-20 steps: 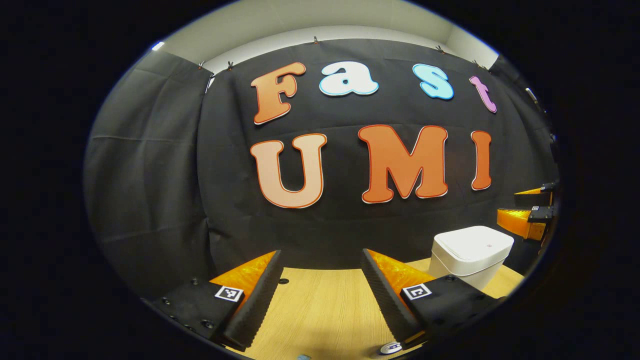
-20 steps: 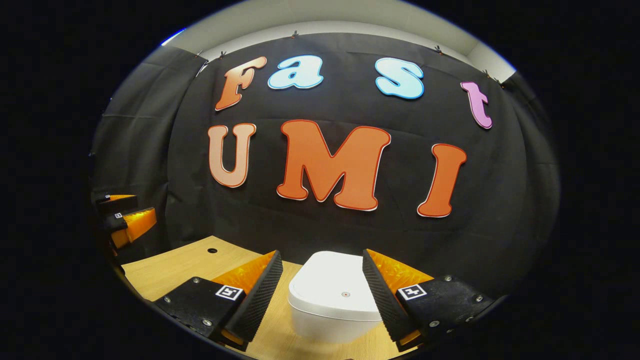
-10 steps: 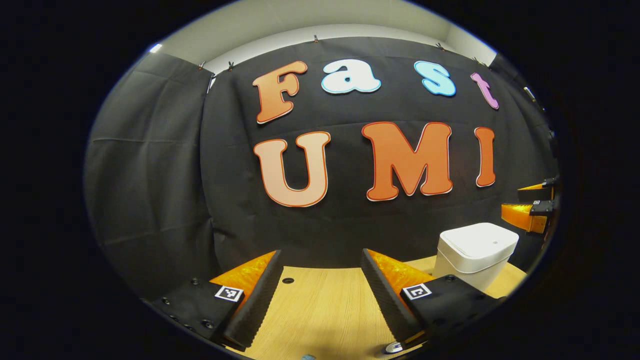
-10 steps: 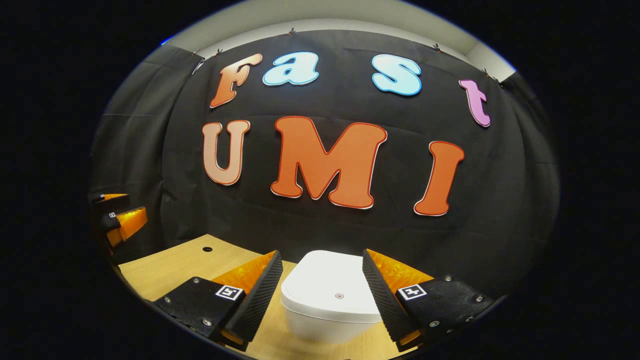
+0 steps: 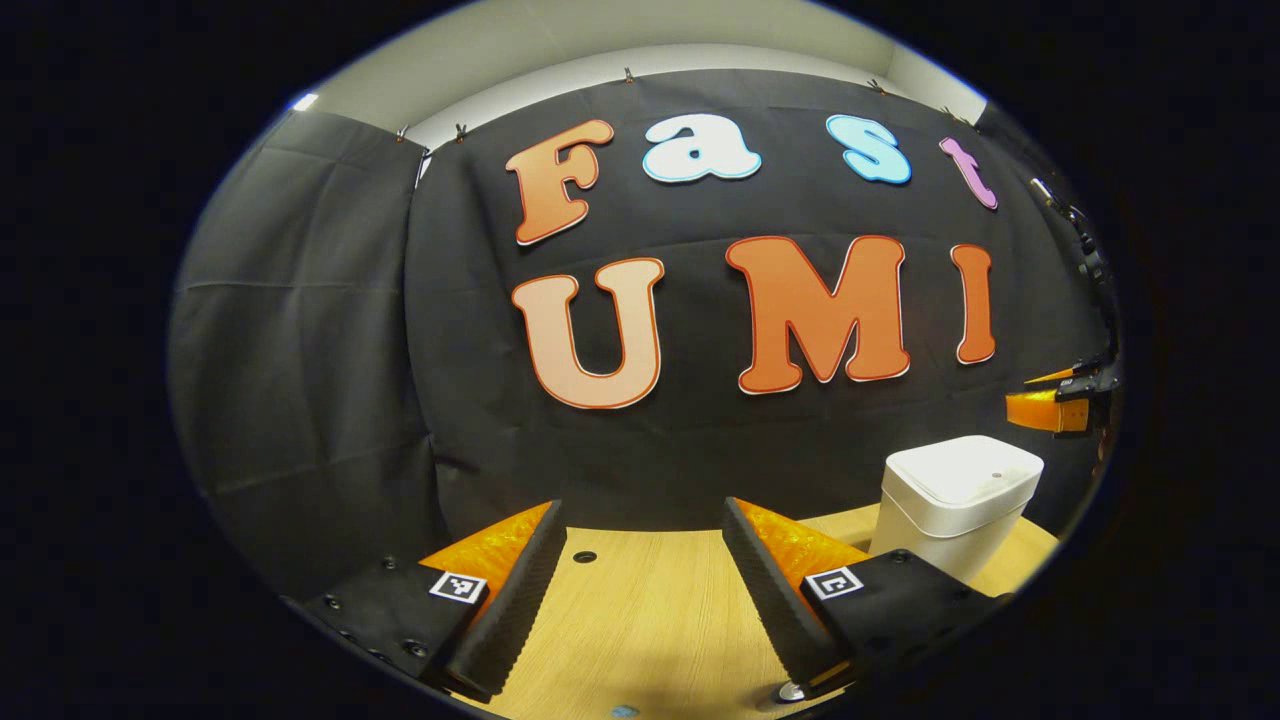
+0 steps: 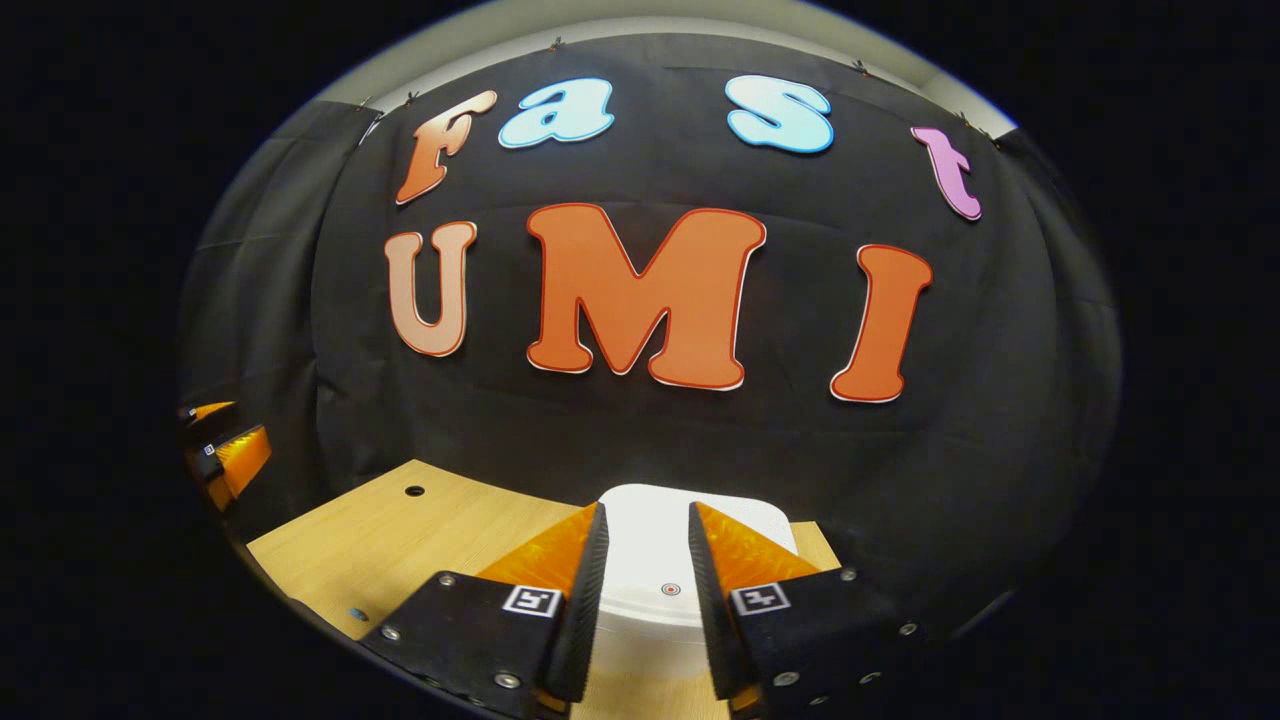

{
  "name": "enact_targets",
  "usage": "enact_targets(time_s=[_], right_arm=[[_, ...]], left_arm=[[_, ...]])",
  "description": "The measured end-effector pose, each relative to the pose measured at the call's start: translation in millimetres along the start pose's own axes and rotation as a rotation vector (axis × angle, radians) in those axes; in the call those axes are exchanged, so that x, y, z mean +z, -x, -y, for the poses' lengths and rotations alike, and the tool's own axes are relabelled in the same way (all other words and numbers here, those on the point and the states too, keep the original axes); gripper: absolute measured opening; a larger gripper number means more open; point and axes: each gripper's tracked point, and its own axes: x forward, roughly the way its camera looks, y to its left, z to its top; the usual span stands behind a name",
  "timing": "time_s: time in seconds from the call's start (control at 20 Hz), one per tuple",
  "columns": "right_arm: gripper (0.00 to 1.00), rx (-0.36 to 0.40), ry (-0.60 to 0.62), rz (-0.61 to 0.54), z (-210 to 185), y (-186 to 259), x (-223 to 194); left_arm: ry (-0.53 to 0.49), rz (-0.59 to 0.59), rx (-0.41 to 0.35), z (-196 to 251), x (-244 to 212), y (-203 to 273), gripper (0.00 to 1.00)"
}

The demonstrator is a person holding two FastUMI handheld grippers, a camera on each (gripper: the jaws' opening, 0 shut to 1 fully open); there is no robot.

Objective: Press the lid of the desktop garbage bin to open it, pick up the crumpled paper on the desktop and throw it into the bin, then pick up the pop can on the desktop and drop it into the bin, and finally close the garbage bin lid.

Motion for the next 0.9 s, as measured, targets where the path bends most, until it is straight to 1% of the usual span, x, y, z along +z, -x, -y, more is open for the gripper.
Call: enact_targets(time_s=[0.05, 0.1, 0.15, 0.3, 0.35, 0.4, 0.7, 0.9], right_arm=[[0.36, 0.001, -0.004, -0.001, 0, -2, 0], [0.31, 0.0, -0.005, -0.003, 2, -4, -2], [0.22, -0.001, -0.002, -0.009, 3, -7, -4], [0.07, -0.026, -0.007, -0.039, 13, -17, -13], [0.01, -0.012, -0.028, -0.045, 12, -19, -15], [0.01, 0.009, -0.047, -0.057, 8, -21, -18], [0.01, 0.025, -0.058, -0.141, 11, -37, -56], [0.01, 0.063, -0.062, -0.197, 4, -41, -80]], left_arm=[[-0.002, -0.003, 0.006, -2, 0, 0, 1.0], [-0.003, -0.007, 0.012, -3, -1, 1, 1.0], [-0.004, -0.01, 0.019, -4, -2, 1, 1.0], [-0.007, -0.018, 0.04, -9, -4, 1, 1.0], [-0.007, -0.022, 0.044, -9, -4, 2, 1.0], [-0.007, -0.025, 0.049, -9, -5, 2, 1.0], [-0.005, -0.056, 0.069, -10, -12, 3, 1.0], [-0.009, -0.073, 0.082, -11, -15, 4, 1.0]])
